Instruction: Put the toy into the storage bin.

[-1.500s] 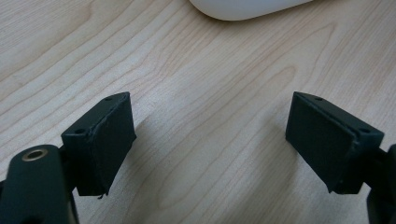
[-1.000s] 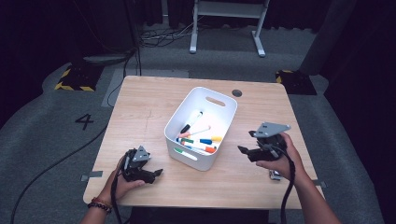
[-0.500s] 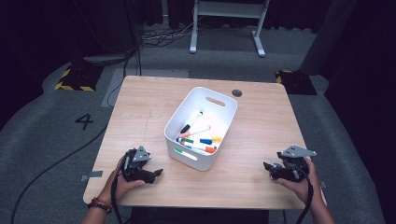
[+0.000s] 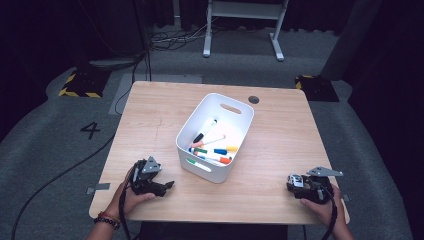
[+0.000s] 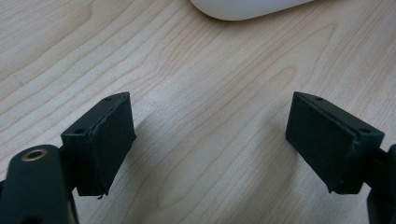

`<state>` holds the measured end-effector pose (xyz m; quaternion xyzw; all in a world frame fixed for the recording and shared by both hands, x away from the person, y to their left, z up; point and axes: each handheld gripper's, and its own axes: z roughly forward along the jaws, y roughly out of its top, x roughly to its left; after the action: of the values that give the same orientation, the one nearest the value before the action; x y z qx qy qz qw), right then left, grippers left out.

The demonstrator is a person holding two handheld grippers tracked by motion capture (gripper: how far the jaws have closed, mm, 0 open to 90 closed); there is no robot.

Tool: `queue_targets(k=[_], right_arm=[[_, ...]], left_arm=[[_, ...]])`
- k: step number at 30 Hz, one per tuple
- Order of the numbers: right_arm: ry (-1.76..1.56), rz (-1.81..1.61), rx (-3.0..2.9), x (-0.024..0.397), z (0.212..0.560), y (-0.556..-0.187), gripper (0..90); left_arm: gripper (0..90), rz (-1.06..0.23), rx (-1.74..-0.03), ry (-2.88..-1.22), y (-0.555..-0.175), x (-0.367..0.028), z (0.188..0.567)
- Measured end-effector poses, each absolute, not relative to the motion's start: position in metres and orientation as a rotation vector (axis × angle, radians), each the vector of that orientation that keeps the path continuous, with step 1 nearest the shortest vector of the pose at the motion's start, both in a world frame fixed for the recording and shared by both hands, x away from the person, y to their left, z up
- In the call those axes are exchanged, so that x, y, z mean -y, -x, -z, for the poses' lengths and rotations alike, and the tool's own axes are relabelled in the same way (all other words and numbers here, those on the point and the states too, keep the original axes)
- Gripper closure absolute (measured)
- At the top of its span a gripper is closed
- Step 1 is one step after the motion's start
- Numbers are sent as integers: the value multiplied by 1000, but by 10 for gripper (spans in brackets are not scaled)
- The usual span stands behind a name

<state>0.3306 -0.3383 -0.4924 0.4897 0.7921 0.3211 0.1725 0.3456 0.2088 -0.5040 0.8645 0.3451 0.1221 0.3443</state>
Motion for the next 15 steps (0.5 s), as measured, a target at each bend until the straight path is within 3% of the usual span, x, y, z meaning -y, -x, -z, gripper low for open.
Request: queue_targets(k=[12,15], right_arm=[[-1207,-931,-2328,321,495,-348,358],[-1241,-931,-2299,322,497,-346,297]], left_arm=[[155,-323,-896,-2247,-346,-209,504],[155,-323,-896,-2247,-346,-209,504]])
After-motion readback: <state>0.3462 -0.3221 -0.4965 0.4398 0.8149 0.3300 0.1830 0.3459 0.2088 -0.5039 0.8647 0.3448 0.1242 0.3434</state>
